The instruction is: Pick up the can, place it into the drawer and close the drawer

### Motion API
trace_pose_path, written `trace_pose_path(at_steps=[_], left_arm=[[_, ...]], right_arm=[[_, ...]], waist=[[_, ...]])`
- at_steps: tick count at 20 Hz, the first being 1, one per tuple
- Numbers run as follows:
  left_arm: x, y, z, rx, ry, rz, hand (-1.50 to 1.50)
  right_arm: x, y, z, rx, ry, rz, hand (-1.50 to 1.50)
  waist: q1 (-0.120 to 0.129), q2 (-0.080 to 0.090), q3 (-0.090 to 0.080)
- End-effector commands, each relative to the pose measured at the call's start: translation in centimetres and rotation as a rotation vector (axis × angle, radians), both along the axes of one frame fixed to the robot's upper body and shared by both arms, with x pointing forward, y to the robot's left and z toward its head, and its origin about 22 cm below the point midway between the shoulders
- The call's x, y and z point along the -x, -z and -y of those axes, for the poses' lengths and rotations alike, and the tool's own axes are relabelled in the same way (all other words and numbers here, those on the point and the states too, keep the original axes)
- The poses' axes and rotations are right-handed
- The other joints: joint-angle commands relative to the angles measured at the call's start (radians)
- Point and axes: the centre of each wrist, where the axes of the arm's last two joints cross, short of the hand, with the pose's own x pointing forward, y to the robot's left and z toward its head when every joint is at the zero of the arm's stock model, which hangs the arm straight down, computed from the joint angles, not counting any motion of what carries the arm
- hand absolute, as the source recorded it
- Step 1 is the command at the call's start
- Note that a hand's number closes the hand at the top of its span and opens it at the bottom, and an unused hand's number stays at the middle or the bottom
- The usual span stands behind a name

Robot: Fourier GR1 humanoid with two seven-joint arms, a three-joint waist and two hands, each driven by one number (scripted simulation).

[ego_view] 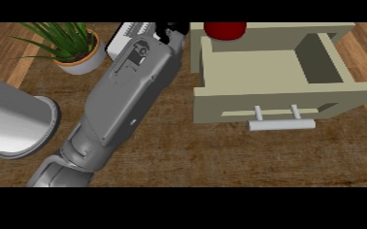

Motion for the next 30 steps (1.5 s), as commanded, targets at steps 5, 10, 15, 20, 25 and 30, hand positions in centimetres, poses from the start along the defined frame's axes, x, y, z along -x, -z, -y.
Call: trace_pose_path(at_steps=[5, 10, 15, 20, 25, 30], left_arm=[[-0.8, -0.8, 3.1, -0.041, -0.016, -0.031, 1.50], [-0.5, -1.8, 4.6, -0.041, 0.000, -0.027, 1.50], [-0.9, 1.5, 3.9, -0.065, -0.014, -0.047, 1.50], [-0.9, 1.9, 4.5, -0.096, -0.026, -0.086, 1.50], [-1.1, 2.2, 4.9, -0.141, -0.065, -0.072, 1.50], [-1.4, 4.5, 3.9, -0.170, -0.120, -0.098, -1.50]], right_arm=[[0.1, 0.3, -0.3, -0.015, -0.020, -0.001, -1.50], [-0.9, -1.5, -0.2, 0.005, -0.021, 0.018, -1.50], [-1.3, -0.4, 0.7, -0.006, 0.001, 0.002, -1.50], [-0.9, -1.1, -0.5, -0.017, -0.032, 0.018, -1.50], [-2.3, -0.5, 0.3, 0.003, -0.055, 0.015, -1.50], [-1.7, -0.7, -0.8, 0.001, -0.057, 0.019, -1.50]], waist=[[-0.029, 0.005, 0.001], [-0.028, 0.005, 0.000], [-0.016, 0.005, 0.001], [-0.039, 0.007, 0.001], [-0.055, 0.014, 0.002], [-0.055, 0.013, 0.002]])
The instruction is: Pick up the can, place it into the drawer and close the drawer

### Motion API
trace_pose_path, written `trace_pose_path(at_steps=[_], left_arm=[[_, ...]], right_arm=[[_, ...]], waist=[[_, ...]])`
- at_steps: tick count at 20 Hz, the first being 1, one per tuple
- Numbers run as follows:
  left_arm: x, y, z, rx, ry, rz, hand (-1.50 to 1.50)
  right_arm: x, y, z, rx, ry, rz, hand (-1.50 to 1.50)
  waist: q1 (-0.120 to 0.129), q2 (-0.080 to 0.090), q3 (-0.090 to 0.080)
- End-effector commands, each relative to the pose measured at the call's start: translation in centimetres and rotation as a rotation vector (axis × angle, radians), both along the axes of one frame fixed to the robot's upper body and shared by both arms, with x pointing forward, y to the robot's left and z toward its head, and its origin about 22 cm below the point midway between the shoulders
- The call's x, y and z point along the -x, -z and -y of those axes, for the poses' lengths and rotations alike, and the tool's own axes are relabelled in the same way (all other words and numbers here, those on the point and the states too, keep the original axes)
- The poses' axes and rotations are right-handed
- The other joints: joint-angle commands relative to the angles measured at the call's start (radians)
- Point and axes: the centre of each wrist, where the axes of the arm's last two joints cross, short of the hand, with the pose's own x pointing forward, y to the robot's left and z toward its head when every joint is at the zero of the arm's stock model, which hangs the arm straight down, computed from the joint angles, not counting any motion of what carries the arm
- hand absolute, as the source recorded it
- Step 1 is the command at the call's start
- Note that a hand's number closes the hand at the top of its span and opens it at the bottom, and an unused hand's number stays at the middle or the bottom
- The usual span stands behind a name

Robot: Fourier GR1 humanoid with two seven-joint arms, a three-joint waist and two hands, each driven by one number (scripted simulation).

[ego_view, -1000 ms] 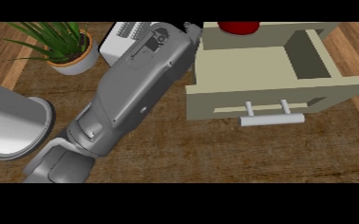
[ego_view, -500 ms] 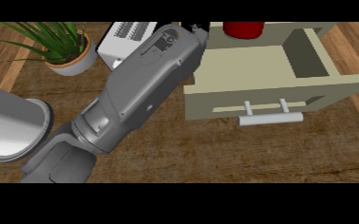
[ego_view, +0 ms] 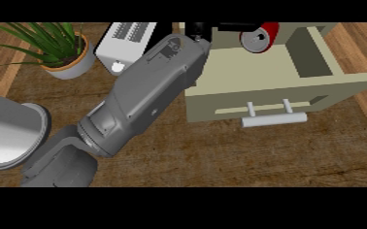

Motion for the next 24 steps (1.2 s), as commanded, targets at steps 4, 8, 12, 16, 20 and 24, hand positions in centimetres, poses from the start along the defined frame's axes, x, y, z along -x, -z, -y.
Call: trace_pose_path(at_steps=[4, 8, 12, 16, 20, 24], left_arm=[[0.2, 1.4, -0.1, -0.016, -0.074, -0.001, -1.50], [0.2, 1.1, 0.2, -0.023, -0.060, -0.010, -1.50], [-0.2, 1.0, -0.1, -0.010, -0.054, 0.002, -1.50], [0.0, 1.4, -0.1, 0.006, -0.086, 0.012, -1.50], [0.1, 0.9, 0.1, 0.052, -0.085, 0.010, -1.50], [0.0, -0.6, 0.7, 0.058, -0.056, 0.062, -1.50]], right_arm=[[-0.2, -0.8, -0.4, -0.002, -0.001, 0.002, -1.50], [0.4, 0.0, 0.5, 0.017, -0.003, -0.002, -1.50], [0.1, -1.1, 0.5, -0.005, 0.000, 0.001, -1.50], [-0.5, -1.4, -1.0, 0.048, -0.004, 0.065, -1.50], [-0.2, -4.3, -1.0, 0.336, 0.010, 0.135, -1.50], [-1.7, -4.5, -1.6, 0.398, -0.063, 0.208, -1.50]], waist=[[-0.006, 0.001, -0.001], [0.003, -0.003, 0.000], [0.007, -0.002, -0.001], [-0.012, 0.005, 0.000], [-0.009, 0.005, -0.001], [0.013, 0.005, 0.000]])
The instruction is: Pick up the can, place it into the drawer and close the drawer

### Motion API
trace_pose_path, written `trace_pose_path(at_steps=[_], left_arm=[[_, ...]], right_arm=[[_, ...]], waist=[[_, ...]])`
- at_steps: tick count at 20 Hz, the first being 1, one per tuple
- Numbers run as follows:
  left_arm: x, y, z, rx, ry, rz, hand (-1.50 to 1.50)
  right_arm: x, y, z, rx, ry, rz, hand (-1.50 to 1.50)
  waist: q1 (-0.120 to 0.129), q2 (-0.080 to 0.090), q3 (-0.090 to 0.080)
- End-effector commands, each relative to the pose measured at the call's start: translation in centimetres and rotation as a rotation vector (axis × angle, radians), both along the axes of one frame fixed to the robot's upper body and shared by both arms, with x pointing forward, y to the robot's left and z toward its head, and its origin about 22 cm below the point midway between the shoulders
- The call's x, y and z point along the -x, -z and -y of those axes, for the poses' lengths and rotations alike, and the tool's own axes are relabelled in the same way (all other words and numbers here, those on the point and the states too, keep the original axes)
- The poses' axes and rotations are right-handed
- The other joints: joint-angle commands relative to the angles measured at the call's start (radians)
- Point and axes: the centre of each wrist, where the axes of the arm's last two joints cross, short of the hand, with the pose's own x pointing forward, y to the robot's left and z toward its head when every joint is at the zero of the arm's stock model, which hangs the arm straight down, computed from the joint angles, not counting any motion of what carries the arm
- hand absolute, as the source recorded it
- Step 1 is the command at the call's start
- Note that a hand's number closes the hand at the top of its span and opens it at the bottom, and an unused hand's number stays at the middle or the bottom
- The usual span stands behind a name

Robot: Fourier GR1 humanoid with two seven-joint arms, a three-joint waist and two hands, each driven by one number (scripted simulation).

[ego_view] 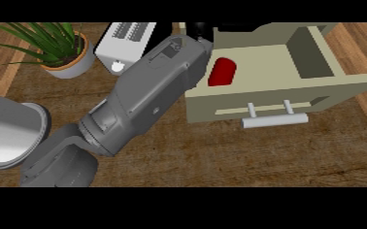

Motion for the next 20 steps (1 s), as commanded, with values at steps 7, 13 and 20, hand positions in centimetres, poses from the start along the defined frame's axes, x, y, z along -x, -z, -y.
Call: trace_pose_path(at_steps=[7, 13, 20], left_arm=[[0.6, -0.7, 0.7, 0.025, -0.001, 0.075, -1.50], [0.5, -1.2, 0.9, 0.042, -0.002, 0.048, -1.50], [0.7, -1.0, 0.9, 0.041, 0.016, 0.015, -1.50]], right_arm=[[-2.5, -2.6, -4.2, 0.299, 0.007, 0.099, -1.50], [-6.8, -2.4, -6.8, 0.422, 0.009, 0.101, -1.50], [-11.8, -0.4, -11.0, 0.567, 0.036, 0.112, -1.50]], waist=[[0.041, -0.002, -0.001], [0.060, -0.003, -0.001], [0.096, -0.016, -0.002]])
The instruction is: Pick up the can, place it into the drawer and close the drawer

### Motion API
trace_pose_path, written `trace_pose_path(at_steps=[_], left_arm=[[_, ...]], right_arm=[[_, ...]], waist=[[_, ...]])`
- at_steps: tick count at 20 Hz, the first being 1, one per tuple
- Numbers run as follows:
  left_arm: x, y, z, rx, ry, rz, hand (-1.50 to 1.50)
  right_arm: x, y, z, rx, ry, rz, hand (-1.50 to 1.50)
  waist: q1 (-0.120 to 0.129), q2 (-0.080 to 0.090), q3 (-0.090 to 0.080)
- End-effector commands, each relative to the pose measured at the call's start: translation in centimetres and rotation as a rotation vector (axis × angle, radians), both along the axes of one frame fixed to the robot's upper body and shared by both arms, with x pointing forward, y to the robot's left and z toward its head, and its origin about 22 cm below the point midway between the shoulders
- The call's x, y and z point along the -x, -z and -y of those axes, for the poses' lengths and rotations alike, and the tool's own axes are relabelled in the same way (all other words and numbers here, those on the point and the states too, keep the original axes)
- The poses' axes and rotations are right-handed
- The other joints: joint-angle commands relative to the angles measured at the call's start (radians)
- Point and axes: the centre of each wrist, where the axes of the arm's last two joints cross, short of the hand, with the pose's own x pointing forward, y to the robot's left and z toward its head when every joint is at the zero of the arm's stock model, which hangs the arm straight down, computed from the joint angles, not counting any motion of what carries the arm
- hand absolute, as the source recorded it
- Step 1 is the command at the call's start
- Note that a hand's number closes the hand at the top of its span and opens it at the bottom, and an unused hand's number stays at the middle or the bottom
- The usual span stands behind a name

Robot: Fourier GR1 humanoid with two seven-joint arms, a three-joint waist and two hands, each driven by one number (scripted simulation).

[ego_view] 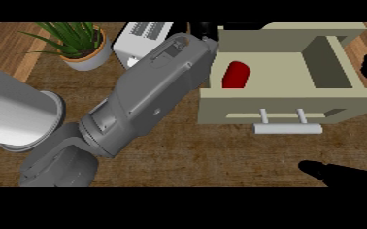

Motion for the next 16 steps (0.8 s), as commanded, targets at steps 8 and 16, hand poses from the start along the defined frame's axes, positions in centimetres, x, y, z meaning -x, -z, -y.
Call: trace_pose_path(at_steps=[8, 16], left_arm=[[-0.7, -0.5, -2.9, -0.003, -0.027, -0.018, -1.50], [-1.2, -1.6, -4.9, -0.033, -0.060, 0.003, -1.50]], right_arm=[[-9.0, 3.3, -4.6, 0.283, 0.020, 0.007, -1.50], [-14.6, 5.9, -7.6, 0.550, 0.041, -0.025, -1.50]], waist=[[0.033, -0.010, 0.000], [0.037, -0.004, 0.000]])
